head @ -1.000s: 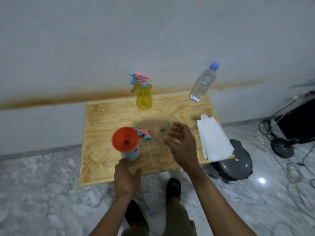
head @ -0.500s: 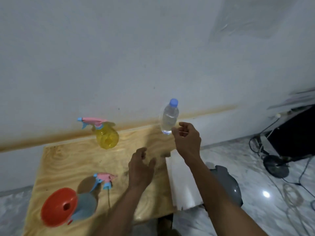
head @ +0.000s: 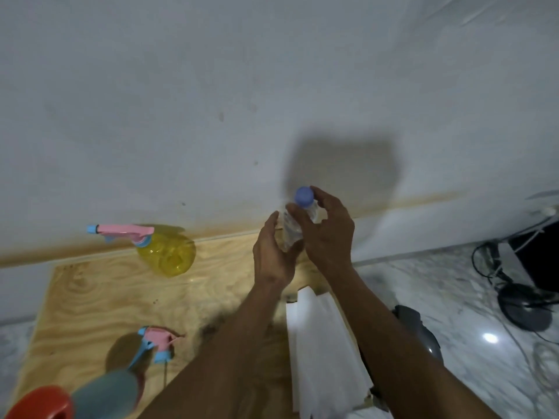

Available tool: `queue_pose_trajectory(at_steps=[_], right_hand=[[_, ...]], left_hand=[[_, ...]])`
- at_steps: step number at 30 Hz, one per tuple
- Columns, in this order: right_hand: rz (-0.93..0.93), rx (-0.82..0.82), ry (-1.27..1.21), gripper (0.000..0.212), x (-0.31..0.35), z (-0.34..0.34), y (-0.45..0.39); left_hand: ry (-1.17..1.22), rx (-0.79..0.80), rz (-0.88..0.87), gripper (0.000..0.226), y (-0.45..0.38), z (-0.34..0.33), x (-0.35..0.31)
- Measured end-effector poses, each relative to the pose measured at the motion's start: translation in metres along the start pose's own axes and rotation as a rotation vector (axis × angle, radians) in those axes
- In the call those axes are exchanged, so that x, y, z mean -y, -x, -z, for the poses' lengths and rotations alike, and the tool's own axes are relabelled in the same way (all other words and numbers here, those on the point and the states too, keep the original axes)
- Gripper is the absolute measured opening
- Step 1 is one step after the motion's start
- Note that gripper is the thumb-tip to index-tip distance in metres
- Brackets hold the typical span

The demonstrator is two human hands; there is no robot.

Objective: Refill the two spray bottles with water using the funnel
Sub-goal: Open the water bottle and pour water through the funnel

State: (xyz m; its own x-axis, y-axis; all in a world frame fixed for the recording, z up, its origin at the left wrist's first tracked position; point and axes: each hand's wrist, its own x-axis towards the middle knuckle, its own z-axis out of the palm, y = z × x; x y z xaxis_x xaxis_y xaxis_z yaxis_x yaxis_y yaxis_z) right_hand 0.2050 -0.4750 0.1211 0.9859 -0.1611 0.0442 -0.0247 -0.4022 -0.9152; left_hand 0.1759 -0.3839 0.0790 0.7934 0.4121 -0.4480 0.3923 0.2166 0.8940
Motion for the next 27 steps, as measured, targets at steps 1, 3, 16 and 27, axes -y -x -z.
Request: queue_pose_trajectory(at_steps=[1, 3, 16, 27], right_hand=[[-0.001, -0.001, -0.01, 0.046, -0.001, -0.001, -0.002], [-0.013, 0.009, -0.029, 0.041, -0.003, -0.001, -0.005], [-0.048, 0.089, -0.097, 0.037, -0.001, 0.005, 0.007], [0.028, 0.282, -0.167, 0.033, 0.035, -0.005, 0.129]], left_hand=[[0.107, 0.022, 0.025, 0.054, -0.002, -0.002, 0.001], [0.074, 0.076, -0.01, 0.032, -0.001, -0.01, 0.003], [-0.216, -0.003, -0.316, 0.059, 0.008, 0.007, 0.028], [-0.257, -0.07, -0.418, 0.066, 0.118, 0.111, 0.029]])
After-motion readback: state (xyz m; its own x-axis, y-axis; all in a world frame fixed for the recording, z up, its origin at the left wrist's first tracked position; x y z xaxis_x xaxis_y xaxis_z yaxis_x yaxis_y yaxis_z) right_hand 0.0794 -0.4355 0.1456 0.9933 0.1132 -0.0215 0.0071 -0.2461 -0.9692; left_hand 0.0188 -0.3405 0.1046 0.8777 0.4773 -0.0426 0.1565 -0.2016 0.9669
